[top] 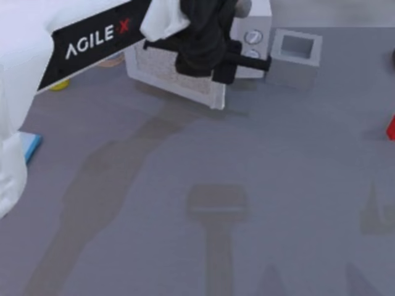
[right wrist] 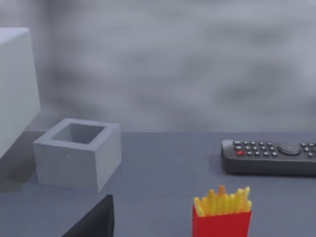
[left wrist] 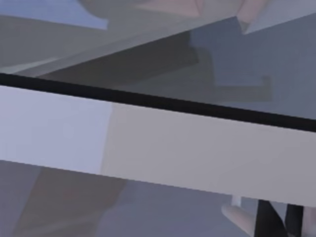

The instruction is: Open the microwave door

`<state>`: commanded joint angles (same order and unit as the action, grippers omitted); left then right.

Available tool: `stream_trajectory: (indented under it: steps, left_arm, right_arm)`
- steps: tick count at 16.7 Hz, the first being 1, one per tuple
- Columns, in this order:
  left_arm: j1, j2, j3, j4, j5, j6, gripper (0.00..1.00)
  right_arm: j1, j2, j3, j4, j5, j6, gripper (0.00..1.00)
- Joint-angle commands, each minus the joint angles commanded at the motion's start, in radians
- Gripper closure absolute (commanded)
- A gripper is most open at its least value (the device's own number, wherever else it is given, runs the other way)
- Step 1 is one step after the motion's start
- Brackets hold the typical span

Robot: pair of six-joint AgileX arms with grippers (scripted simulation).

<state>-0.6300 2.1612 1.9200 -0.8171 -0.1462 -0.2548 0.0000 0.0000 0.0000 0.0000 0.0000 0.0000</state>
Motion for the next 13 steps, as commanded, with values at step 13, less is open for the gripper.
stream_trajectory:
  steps: [13]
  left_arm:
    - [0.025, -0.097, -0.150, 0.067, 0.067, 0.119, 1.00]
  right_arm:
    - [0.000, 0.000, 0.000, 0.000, 0.000, 0.000, 0.00]
